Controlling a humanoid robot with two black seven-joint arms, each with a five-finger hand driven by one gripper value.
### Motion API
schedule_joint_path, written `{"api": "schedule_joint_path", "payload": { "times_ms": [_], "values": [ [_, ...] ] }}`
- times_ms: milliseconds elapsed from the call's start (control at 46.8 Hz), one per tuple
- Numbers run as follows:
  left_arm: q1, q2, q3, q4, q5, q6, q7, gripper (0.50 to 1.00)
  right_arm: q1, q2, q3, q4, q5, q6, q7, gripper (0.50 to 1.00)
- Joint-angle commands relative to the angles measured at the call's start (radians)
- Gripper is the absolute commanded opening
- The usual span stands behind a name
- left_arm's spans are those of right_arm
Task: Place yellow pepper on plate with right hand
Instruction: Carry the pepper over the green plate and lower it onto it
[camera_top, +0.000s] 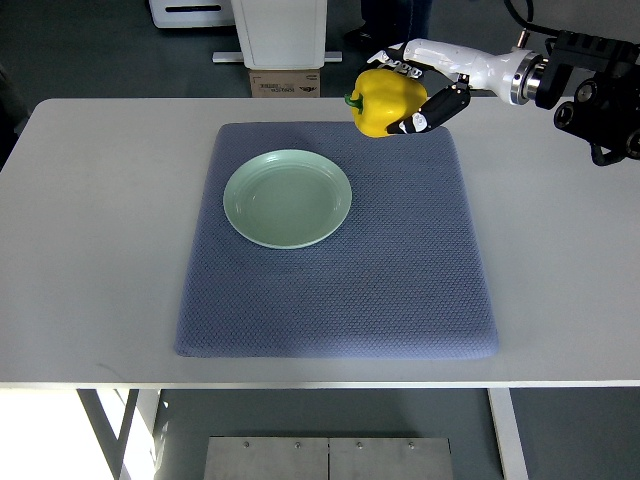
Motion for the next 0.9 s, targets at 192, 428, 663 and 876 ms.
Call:
{"api": "schedule_joint_path", "payload": {
  "times_ms": [192,428,663,876],
  "values": [
    [0.001,0.000,0.000,0.000,0.000,0.000,-0.001,1.000,-0.022,0.113,0.038,-0.009,0.020,-0.002,0.000,0.500],
    [0.001,0.000,0.000,0.000,0.000,0.000,0.000,1.000,-0.072,0.232,0.038,-0.044,0.021,-0.012,0.000,0.500],
    [0.001,0.000,0.000,0.000,0.000,0.000,0.000,1.000,-0.150,0.283,0.038,-0.182,0.021,-0.010,0.000,0.500],
    [0.001,0.000,0.000,0.000,0.000,0.000,0.000,1.000,-0.203,0.283,0.040,-0.201,0.021,-0.012,0.000,0.500]
  ]
}}
